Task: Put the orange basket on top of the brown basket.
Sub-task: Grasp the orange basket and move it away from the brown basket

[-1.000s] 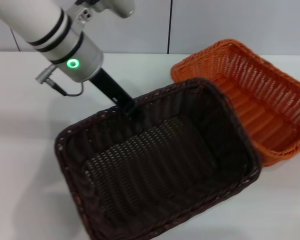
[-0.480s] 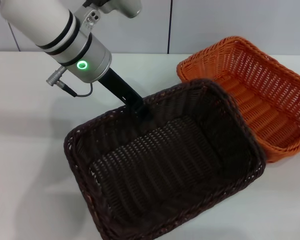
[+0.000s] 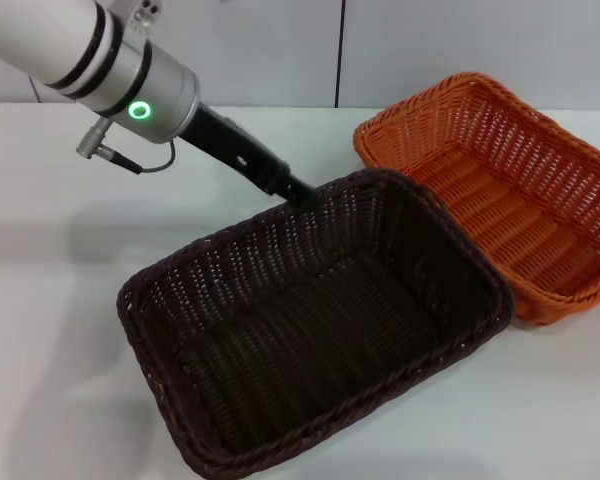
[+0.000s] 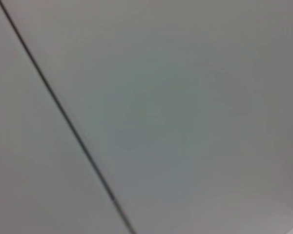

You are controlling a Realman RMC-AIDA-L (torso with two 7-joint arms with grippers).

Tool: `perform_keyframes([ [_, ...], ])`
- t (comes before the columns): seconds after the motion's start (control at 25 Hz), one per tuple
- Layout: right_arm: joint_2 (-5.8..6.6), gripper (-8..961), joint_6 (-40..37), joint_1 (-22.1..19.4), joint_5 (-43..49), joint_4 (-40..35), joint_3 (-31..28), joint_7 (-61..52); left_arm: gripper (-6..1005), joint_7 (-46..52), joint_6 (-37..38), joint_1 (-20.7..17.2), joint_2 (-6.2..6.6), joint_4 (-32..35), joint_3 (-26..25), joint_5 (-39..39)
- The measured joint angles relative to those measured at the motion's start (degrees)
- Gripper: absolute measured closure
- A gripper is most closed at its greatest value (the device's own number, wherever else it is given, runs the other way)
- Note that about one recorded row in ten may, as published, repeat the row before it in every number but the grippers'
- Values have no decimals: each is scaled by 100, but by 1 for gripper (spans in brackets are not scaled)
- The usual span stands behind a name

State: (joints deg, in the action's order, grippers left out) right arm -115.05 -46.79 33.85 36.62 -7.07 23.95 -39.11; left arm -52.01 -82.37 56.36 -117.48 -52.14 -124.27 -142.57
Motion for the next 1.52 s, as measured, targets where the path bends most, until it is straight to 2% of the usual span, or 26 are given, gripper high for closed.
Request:
perform_keyframes([
  [0.04, 142, 349, 25, -114, 104, -39, 646, -631, 364, 0, 0, 0, 0, 0, 0, 0],
  [0.08, 142, 349, 25, -114, 104, -39, 646, -631, 335, -70, 38, -37, 0, -38, -30, 67],
  [0.12, 214, 349, 24, -198, 255, -105, 968, -1065, 306, -70, 38, -37, 0, -38, -30, 67],
  [0.16, 383, 349, 5, -441, 876, -434, 1653, -2255, 276, -201, 104, -94, -2, -58, -82, 215],
  [0.2, 383, 349, 5, -441, 876, -434, 1653, -2255, 247, -201, 104, -94, -2, -58, -82, 215],
  [0.24, 450, 349, -20, -556, 1260, -661, 1910, -2865, 218, -201, 104, -94, -2, -58, -82, 215],
  [0.32, 619, 349, -181, -820, 2384, -1256, 2298, -4341, 183, -365, 225, -189, 14, -62, -118, 432],
  [0.36, 807, 349, -592, -1008, 3578, -1810, 2375, -5635, 177, -443, 286, -209, 18, -60, -117, 452],
  [0.4, 807, 349, -592, -1008, 3578, -1810, 2375, -5635, 170, -481, 319, -216, 20, -60, -117, 457],
  [0.52, 1115, 349, -1624, -1119, 5311, -2534, 2087, -7380, 152, -541, 473, -232, 23, -27, -125, 459],
  [0.56, 1236, 349, -2362, -1078, 6178, -2904, 1657, -7941, 145, -607, 550, -238, 22, -4, -135, 461],
  [0.6, 1236, 349, -2362, -1078, 6178, -2904, 1657, -7941, 139, -607, 550, -238, 22, -4, -135, 461],
  [0.64, 1353, 349, -3132, -961, 6906, -3247, 982, -8339, 133, -659, 601, -246, 8, 9, -147, 462],
  [0.68, 1430, 349, -3514, -875, 7200, -3369, 629, -8514, 133, -659, 601, -246, 8, 9, -147, 462],
  [0.72, 1430, 350, -3514, -875, 7200, -3369, 629, -8514, 133, -665, 626, -252, 0, 17, -150, 463],
  [0.76, 1585, 350, -4161, -687, 7711, -3494, 49, -8930, 133, -666, 644, -272, -3, 27, -152, 468],
  [0.84, 1724, 350, -4542, -528, 8182, -3555, -382, -9490, 134, -667, 648, -284, -3, 29, -152, 472],
  [0.88, 1724, 350, -4542, -528, 8182, -3555, -382, -9490, 134, -668, 656, -300, -4, 31, -152, 475],
  [0.96, 1871, 350, -4790, -389, 8623, -3633, -717, -10132, 134, -669, 688, -338, 9, 31, -152, 479],
  [1.0, 1871, 350, -4790, -389, 8623, -3633, -717, -10132, 134, -669, 688, -338, 9, 31, -152, 479],
  [1.04, 1925, 350, -4884, -340, 8766, -3661, -726, -10418, 134, -669, 705, -349, 14, 31, -152, 479],
  [1.12, 1946, 350, -4920, -301, 8891, -3668, -714, -10537, 134, -670, 746, -361, 24, 31, -152, 480],
  [1.24, 1998, 350, -5150, -70, 9634, -3694, -566, -10657, 135, -670, 777, -354, 48, 49, -157, 480],
  [1.52, 2011, 350, -5322, 240, 9921, -3887, -151, -10023, 135, -670, 1031, -313, 105, 219, -168, 537],
])
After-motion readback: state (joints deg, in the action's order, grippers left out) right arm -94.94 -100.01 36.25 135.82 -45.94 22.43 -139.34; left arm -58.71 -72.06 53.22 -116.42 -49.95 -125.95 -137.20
